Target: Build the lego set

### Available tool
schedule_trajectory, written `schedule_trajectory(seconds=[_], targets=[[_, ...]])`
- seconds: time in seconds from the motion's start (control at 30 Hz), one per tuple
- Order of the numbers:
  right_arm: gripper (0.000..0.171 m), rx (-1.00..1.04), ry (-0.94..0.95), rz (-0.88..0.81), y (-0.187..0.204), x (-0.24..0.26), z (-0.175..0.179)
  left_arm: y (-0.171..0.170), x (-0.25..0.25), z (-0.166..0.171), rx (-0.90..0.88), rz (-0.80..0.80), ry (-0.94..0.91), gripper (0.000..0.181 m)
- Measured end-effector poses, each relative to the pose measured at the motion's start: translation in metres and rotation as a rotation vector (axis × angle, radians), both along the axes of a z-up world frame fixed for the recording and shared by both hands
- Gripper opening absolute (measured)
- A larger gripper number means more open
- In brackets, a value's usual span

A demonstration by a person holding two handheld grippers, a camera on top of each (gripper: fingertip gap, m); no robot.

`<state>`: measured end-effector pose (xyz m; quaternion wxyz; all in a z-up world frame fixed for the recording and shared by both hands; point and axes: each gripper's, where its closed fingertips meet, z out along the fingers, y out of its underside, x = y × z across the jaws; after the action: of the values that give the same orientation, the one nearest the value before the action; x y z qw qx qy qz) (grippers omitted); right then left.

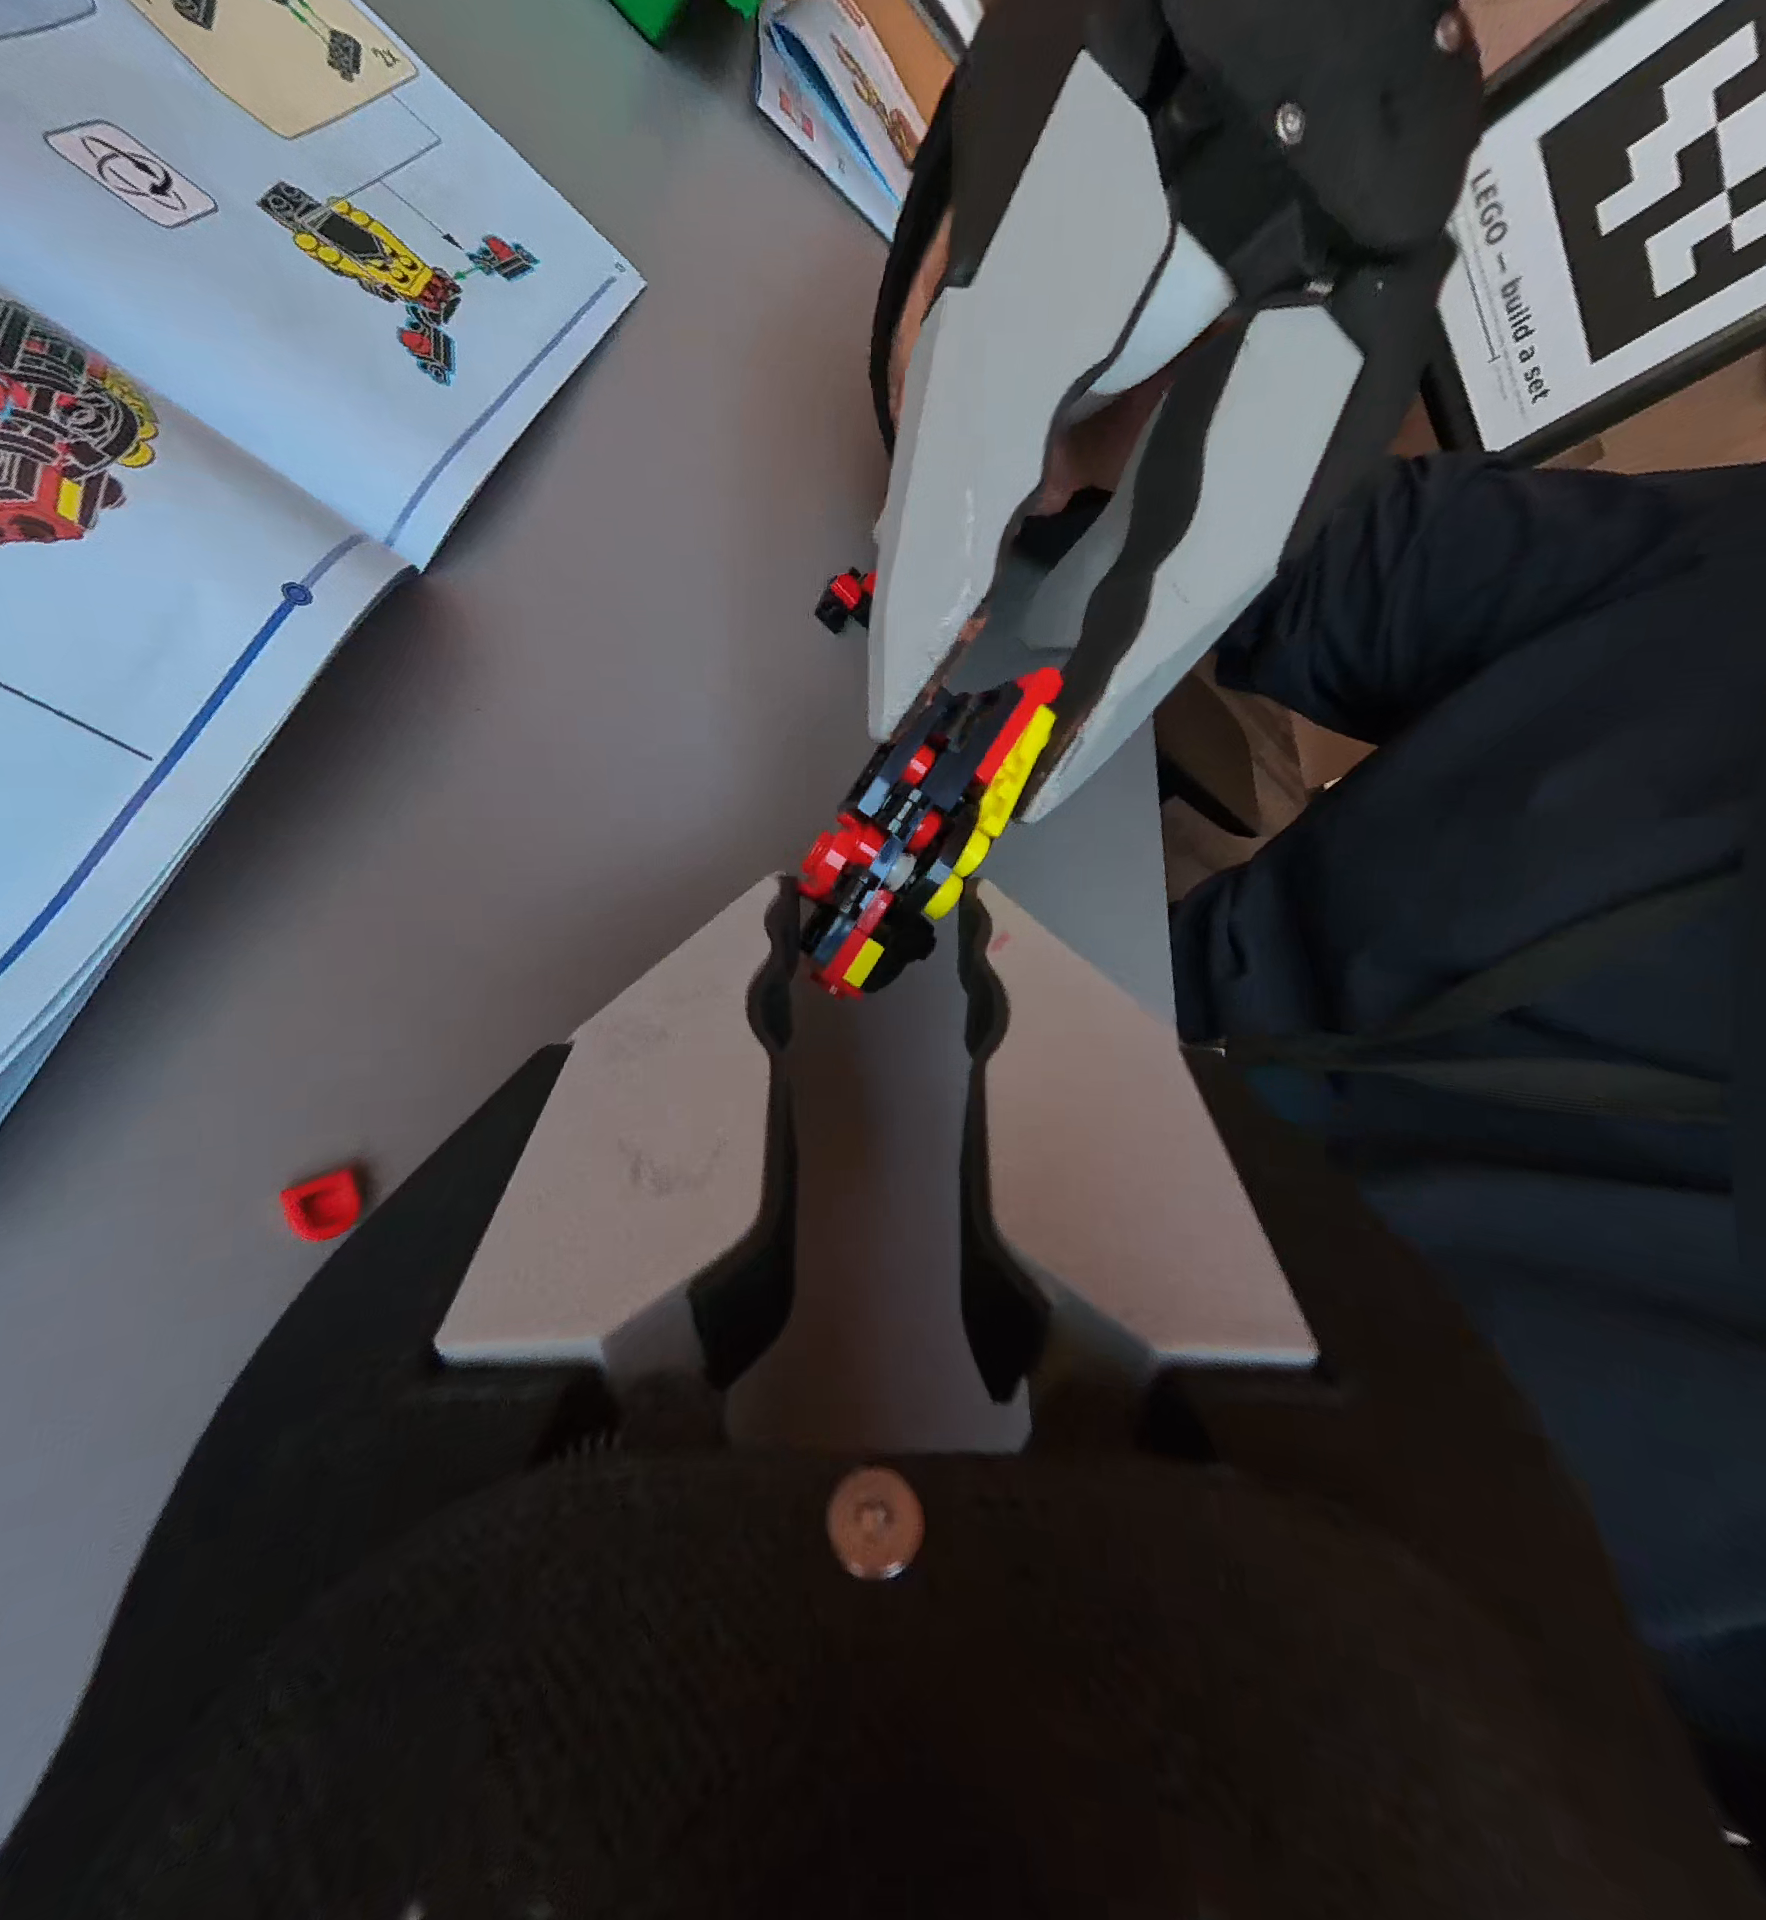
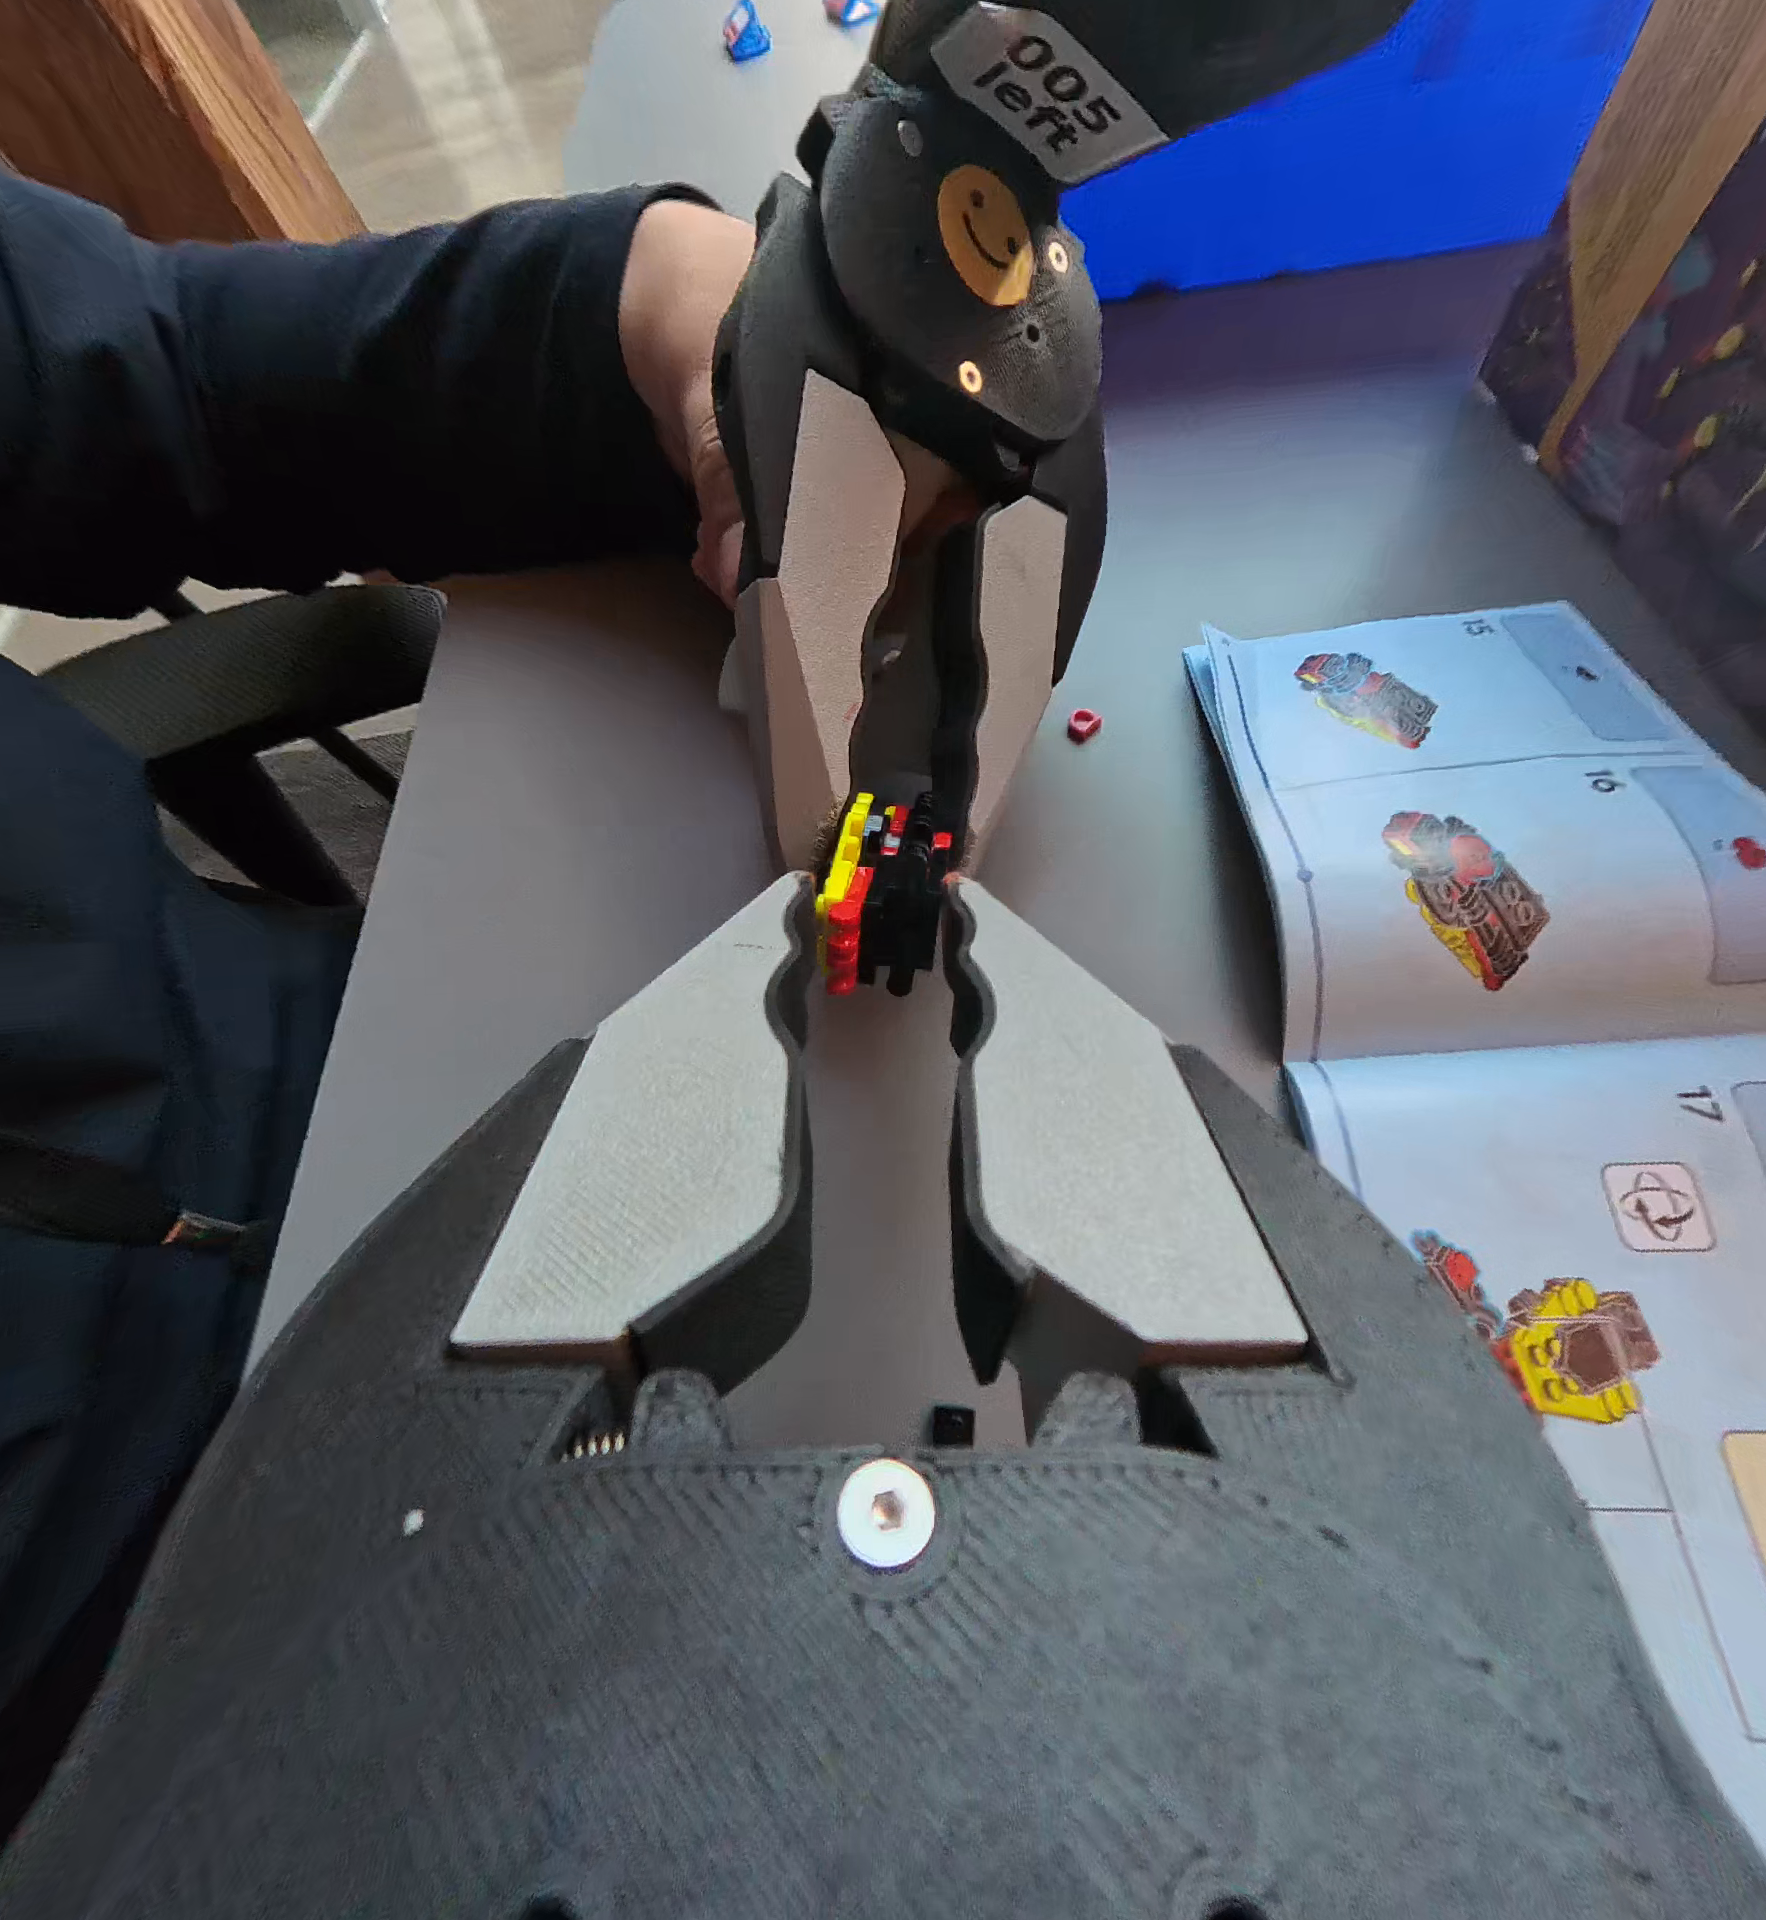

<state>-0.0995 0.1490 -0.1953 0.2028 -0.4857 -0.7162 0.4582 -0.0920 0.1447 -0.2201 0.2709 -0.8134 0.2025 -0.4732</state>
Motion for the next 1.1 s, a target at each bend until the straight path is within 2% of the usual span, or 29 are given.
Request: schedule_trajectory(seconds=[0.17,0.27,0.33,0.43,0.5,0.63,0.77,0.9,0.97,1.1], targets=[[0.020,-0.154,-0.080,-0.045,0.015,0.004,-0.001,0.006,-0.004,0.003,0.021,0.031,-0.010,0.030],[0.019,-0.193,-0.098,-0.126,0.041,0.007,0.001,0.018,-0.015,0.005,0.101,0.099,0.048,0.028],[0.019,-0.183,-0.049,-0.205,0.069,0.012,0.014,0.023,-0.021,0.011,0.158,0.132,0.069,0.026],[0.019,-0.322,0.079,-0.286,0.100,0.024,0.052,0.034,-0.033,0.016,0.262,0.202,0.153,0.025],[0.019,-0.398,0.106,-0.312,0.111,0.029,0.061,0.040,-0.038,0.018,0.325,0.246,0.213,0.026],[0.019,-0.469,0.053,-0.311,0.102,0.019,0.045,0.049,-0.041,0.011,0.482,0.264,0.442,0.046],[0.020,-0.598,0.022,-0.252,0.074,0.006,0.038,0.058,-0.028,0.016,0.647,0.290,0.559,0.045],[0.020,-0.596,-0.020,-0.226,0.057,-0.001,0.027,0.058,-0.013,0.021,0.781,0.263,0.599,0.040],[0.020,-0.627,-0.023,-0.214,0.052,-0.003,0.027,0.058,-0.012,0.023,0.812,0.270,0.622,0.033],[0.020,-0.693,-0.036,-0.216,0.053,-0.005,0.023,0.058,-0.011,0.022,0.827,0.256,0.631,0.032]])
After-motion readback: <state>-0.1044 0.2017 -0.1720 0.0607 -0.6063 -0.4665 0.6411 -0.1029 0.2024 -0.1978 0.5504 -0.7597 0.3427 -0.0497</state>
